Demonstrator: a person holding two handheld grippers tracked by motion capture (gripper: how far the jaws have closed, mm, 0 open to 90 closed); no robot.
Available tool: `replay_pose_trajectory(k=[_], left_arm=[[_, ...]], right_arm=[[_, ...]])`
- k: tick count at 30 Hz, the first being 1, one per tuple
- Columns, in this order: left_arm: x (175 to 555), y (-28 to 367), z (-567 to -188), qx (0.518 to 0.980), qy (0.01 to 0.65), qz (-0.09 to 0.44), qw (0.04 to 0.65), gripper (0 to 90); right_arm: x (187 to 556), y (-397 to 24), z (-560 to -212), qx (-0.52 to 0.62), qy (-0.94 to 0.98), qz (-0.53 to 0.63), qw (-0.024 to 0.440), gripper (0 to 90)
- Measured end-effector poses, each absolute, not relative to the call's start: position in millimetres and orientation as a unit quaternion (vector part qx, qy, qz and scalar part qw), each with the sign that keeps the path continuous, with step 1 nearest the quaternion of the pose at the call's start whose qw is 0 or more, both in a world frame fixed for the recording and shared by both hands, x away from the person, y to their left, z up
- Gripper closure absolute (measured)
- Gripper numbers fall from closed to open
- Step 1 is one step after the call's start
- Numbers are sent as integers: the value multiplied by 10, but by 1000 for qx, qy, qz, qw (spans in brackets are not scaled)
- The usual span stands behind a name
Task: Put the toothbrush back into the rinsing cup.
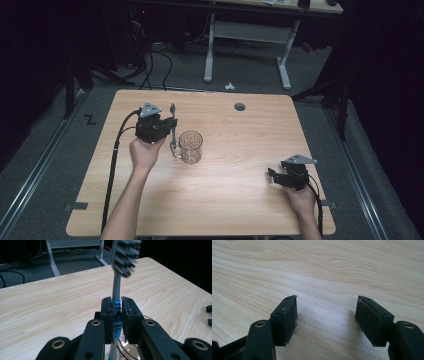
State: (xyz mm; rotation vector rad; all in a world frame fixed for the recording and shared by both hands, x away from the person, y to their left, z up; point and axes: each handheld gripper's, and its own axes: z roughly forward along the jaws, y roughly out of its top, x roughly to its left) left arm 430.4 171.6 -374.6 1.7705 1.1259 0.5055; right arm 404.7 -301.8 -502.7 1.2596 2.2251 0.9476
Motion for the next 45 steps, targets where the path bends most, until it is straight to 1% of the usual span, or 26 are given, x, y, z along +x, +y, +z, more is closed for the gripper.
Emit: replay_pose_trajectory(k=[45], left_arm=[[4148,1766,-3853,725,463,206,467,803]], right_arm=[[4046,-3017,-5025,452,799,339,205,346]])
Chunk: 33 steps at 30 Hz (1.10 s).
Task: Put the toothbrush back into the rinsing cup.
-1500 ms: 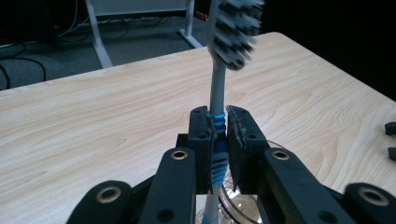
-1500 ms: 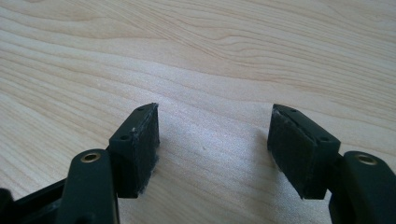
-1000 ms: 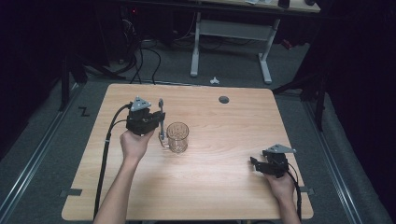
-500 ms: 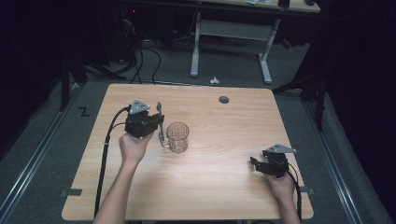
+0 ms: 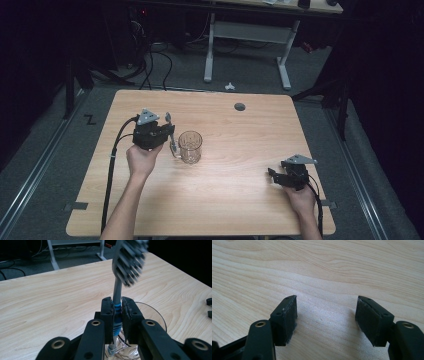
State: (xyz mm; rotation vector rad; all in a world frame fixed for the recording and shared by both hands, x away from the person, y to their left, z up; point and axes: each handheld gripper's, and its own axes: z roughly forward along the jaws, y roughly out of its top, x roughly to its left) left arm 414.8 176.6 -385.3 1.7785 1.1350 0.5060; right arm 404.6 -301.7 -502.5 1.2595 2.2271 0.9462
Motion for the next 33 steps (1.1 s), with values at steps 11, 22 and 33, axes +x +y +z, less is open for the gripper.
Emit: replay_pose_trajectory(k=[11,22,33], left_arm=[[4117,1772,-3930,724,465,205,466,805],[4096,1766,-3993,720,465,210,471,809],[4089,1761,-4061,717,465,212,475,810]], right_arm=[[4046,-3017,-5025,452,799,339,205,346],[4045,-3017,-5025,452,799,339,205,346],[4045,-3016,-5025,452,799,339,205,345]])
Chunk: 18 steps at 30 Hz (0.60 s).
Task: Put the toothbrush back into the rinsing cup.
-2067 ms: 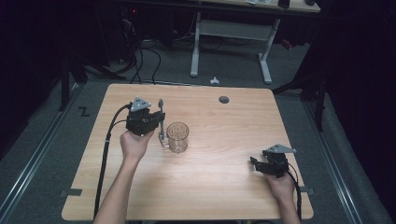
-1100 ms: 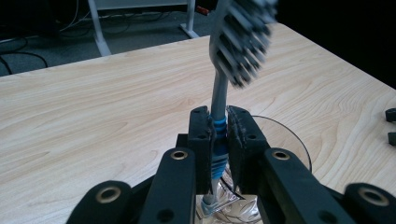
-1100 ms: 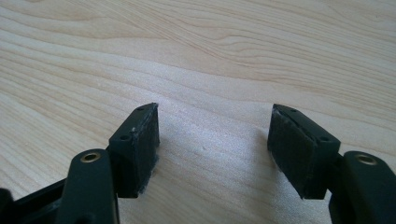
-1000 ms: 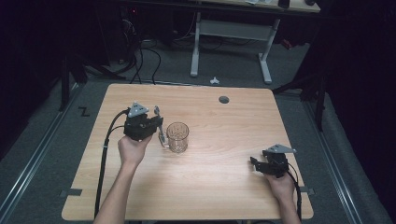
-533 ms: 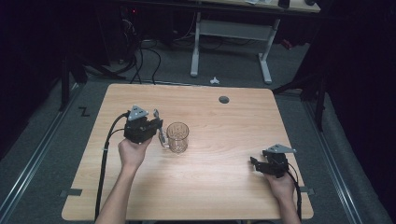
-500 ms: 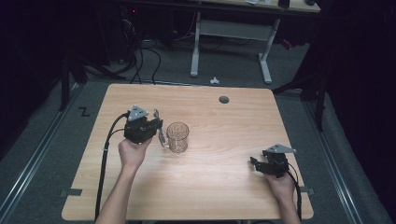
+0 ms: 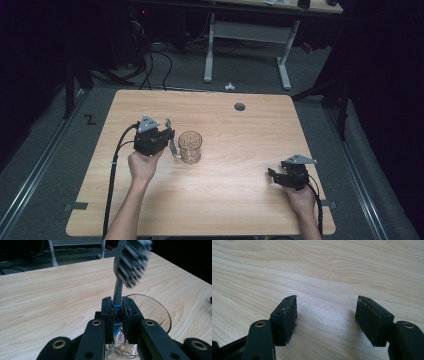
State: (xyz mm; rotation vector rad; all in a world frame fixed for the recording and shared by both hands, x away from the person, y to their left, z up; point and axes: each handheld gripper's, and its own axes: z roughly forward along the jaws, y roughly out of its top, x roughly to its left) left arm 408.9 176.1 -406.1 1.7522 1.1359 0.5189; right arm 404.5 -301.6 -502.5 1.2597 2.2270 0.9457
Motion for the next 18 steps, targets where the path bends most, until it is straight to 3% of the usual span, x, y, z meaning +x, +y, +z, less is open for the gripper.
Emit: replay_pose_trajectory(k=[18], left_arm=[[4082,1743,-4133,712,467,215,479,810]], right_arm=[[4045,-3016,-5025,452,799,339,205,346]])
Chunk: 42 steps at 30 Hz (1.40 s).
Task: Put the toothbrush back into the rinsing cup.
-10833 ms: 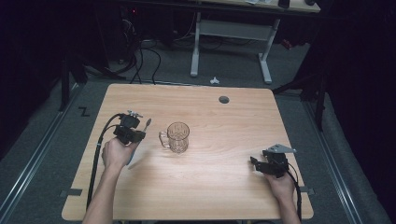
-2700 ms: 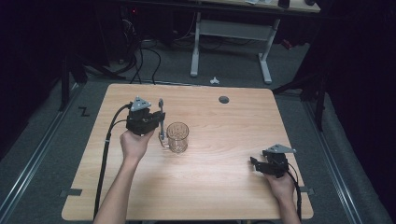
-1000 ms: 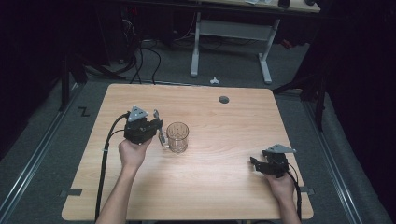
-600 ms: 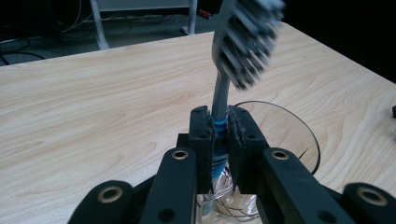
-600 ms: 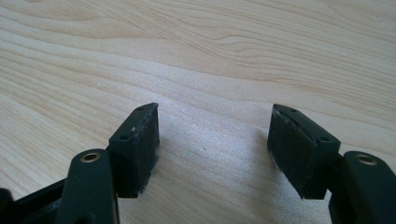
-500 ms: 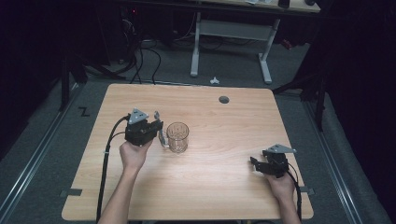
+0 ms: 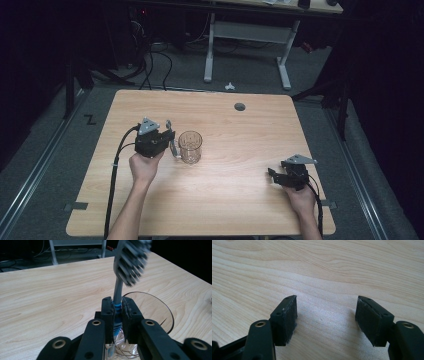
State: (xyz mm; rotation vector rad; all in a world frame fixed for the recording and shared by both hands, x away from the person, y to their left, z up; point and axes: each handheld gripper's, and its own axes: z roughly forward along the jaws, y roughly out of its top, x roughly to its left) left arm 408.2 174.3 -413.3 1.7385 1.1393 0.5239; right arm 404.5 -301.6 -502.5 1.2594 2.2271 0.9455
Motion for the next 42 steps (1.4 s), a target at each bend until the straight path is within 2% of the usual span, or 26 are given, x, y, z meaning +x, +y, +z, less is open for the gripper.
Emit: replay_pose_trajectory(k=[35,42], left_arm=[[4070,1712,-4232,721,471,208,464,798],[4068,1710,-4226,725,472,209,456,731]], right_arm=[[4045,-3016,-5025,452,799,339,205,346],[4045,-3017,-5025,452,799,339,205,346]])
